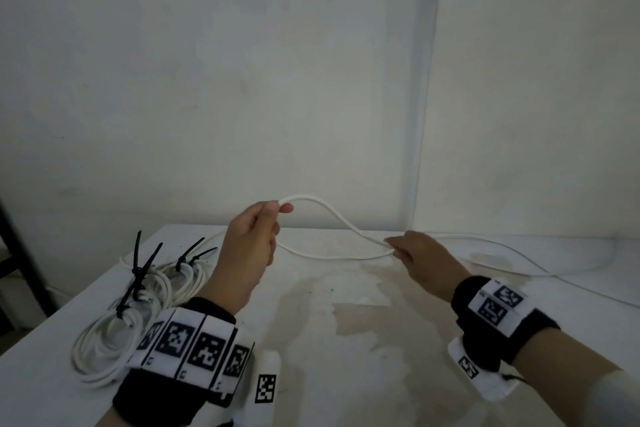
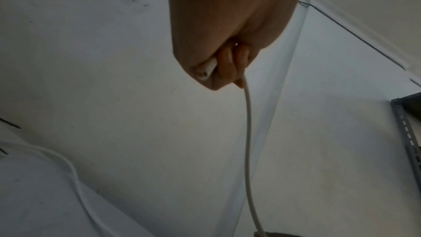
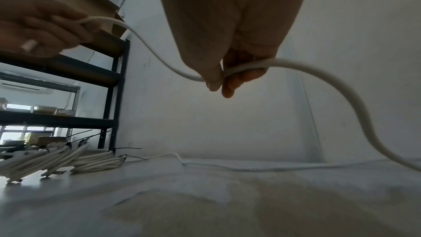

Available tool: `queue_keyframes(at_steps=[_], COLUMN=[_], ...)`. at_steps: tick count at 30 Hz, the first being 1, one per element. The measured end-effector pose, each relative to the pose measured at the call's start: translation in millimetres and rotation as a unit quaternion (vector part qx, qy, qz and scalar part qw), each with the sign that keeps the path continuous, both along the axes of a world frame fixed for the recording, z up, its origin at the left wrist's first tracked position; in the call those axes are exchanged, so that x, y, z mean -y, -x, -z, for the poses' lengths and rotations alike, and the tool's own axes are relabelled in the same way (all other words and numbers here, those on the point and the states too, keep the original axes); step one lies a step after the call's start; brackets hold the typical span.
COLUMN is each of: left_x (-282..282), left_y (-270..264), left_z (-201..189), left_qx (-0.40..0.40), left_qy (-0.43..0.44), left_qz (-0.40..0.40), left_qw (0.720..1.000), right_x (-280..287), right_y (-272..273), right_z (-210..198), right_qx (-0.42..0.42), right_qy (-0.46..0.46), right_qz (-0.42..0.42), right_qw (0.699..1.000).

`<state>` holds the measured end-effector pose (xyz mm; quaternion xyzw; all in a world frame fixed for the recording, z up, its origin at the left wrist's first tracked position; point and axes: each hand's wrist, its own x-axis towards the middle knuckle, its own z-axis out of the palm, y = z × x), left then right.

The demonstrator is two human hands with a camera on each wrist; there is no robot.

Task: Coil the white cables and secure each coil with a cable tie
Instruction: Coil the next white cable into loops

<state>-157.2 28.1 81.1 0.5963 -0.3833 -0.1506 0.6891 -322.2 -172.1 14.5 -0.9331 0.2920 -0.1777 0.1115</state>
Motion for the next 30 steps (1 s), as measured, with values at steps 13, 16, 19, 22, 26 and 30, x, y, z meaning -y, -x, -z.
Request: queue_keyframes(at_steps=[13,16,19,22,26,30], left_x=[16,26,34,41,45,42], left_y=[24,33,42,52,62,67], left_z=[9,6,5,5,4,3], left_qx=[0.084,0.116,0.14,0.14,0.152,0.198], left_qy=[-0.079,-0.088,-0.095,-0.095,-0.084,-0.09], left_qz=[-0.033,-0.03,-0.012,0.008,0.006,0.002], left_qw=[0.993,0.989,0.986,0.986,0.985,0.976], right_x=[-14,-22,-28,-31,-32,-47], right_y=[36,40,46,50,51,54], right_z=[20,14,9,3,-5,-18], right_qx=[0.034,0.043,0.082,0.117,0.127,0.134], right_qy=[0.207,0.255,0.274,0.265,0.251,0.241], right_qz=[-0.061,-0.069,-0.081,-0.096,-0.104,-0.146], right_qw=[0.976,0.964,0.955,0.952,0.954,0.95])
